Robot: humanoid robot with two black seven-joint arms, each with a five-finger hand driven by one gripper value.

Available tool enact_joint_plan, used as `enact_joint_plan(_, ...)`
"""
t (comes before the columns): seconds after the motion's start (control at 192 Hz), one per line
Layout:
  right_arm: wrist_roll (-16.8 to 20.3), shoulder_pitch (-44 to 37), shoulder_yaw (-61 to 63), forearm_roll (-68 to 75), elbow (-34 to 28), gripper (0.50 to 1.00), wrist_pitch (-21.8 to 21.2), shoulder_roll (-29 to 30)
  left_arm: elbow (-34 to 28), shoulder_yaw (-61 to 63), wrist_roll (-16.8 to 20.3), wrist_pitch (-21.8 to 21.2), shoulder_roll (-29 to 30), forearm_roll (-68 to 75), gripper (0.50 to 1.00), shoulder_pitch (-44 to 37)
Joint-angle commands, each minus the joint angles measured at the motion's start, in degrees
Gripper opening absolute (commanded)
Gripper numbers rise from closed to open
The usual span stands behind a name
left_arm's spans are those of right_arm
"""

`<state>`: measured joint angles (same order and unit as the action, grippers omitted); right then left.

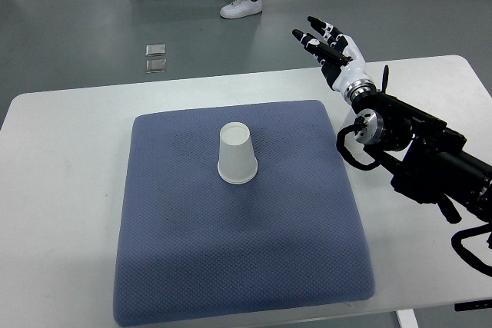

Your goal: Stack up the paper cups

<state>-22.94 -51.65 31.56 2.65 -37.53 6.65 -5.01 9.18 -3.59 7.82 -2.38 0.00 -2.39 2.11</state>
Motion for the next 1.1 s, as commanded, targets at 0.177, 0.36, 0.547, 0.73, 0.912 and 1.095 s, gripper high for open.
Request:
enact_joint_plan(0.177,0.0,-0.5,0.0,0.0,0.0,0.913,0.1,0.0,0.1,0.3,0.0,-0.1,0.0,0.1,1.0,0.0)
enact_joint_plan(0.36,0.0,-1.2,0.0,0.1,0.0,0.913,0.6,0.1,0.1,0.1,0.0,-0.3,0.0,0.1,1.0,-0.2)
enact_joint_plan(0.547,0.0,-1.2,0.0,0.0,0.1,0.913,0.7,0.0,0.1,0.2,0.0,0.3,0.0,0.1,1.0,-0.7)
enact_joint_plan(0.73,0.0,-1.4,0.0,0.0,0.2,0.913,0.7,-0.1,0.1,0.1,0.0,0.3,0.0,0.1,1.0,-0.7)
enact_joint_plan(0.912,0.0,-2.1,0.0,-0.1,0.2,0.913,0.8,-0.1,0.1,0.2,0.0,0.3,0.0,0.1,1.0,-0.7)
enact_joint_plan(1.095,0.0,-3.0,0.0,-0.1,0.3,0.913,1.4,-0.1,0.1,0.1,0.0,0.3,0.0,0.1,1.0,-0.7)
